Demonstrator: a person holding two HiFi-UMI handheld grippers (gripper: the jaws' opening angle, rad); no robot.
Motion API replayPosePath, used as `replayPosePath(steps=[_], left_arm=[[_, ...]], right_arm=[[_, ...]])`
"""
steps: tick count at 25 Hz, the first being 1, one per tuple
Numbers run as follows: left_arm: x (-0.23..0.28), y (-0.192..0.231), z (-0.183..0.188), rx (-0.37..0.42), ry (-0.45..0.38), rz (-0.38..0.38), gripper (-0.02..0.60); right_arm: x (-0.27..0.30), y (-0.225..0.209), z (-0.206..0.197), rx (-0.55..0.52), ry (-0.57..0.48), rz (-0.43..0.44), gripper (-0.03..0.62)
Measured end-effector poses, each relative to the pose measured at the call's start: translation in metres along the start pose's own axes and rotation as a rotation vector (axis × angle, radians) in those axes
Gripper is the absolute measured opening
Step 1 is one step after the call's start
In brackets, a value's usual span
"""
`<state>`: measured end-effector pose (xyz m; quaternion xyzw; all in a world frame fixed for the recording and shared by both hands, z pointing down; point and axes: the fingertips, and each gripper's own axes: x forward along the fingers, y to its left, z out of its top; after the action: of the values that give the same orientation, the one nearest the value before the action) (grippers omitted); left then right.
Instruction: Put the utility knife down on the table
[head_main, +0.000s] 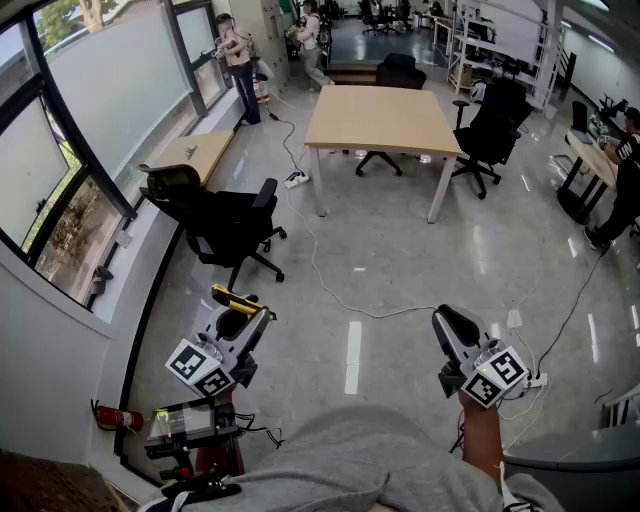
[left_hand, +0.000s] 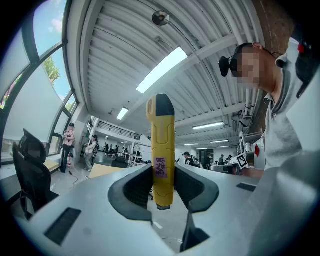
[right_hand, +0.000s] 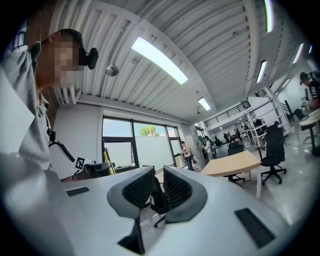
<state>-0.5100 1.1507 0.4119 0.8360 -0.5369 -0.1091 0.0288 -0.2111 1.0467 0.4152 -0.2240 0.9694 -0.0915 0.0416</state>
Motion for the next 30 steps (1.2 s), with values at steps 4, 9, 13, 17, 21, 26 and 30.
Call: replayPosePath(steps=[4, 9, 13, 17, 21, 26, 30], left_arm=[[0.012, 0.014, 0.008, 0.013, 0.026, -0.057, 0.127], [0.014, 0.012, 0.009, 0.016, 0.04, -0.099, 0.127], [0.013, 0.008, 0.006, 0.018, 0.036, -0.112, 0.126], [0.013, 0.009, 0.005, 0.012, 0.037, -0.115, 0.127], [0.013, 0.014, 0.003, 0.006, 0.037, -0.118, 0.127], [0.016, 0.015, 0.001, -0.003, 0.039, -0.136, 0.126], [0.019, 0.01, -0.005, -0.007, 0.057, -0.162, 0.127]], right_arm=[[0.006, 0.006, 0.002, -0.01, -0.008, -0.047, 0.061], [-0.003, 0.011, 0.004, -0.028, 0.005, -0.083, 0.061], [-0.008, 0.011, 0.005, -0.049, 0.008, -0.094, 0.061], [-0.007, 0.01, 0.003, -0.046, 0.008, -0.102, 0.061], [-0.001, 0.009, 0.002, -0.047, 0.013, -0.111, 0.061], [-0.003, 0.01, 0.001, -0.04, 0.002, -0.135, 0.061], [-0.008, 0.014, -0.002, -0.005, -0.01, -0.143, 0.061]])
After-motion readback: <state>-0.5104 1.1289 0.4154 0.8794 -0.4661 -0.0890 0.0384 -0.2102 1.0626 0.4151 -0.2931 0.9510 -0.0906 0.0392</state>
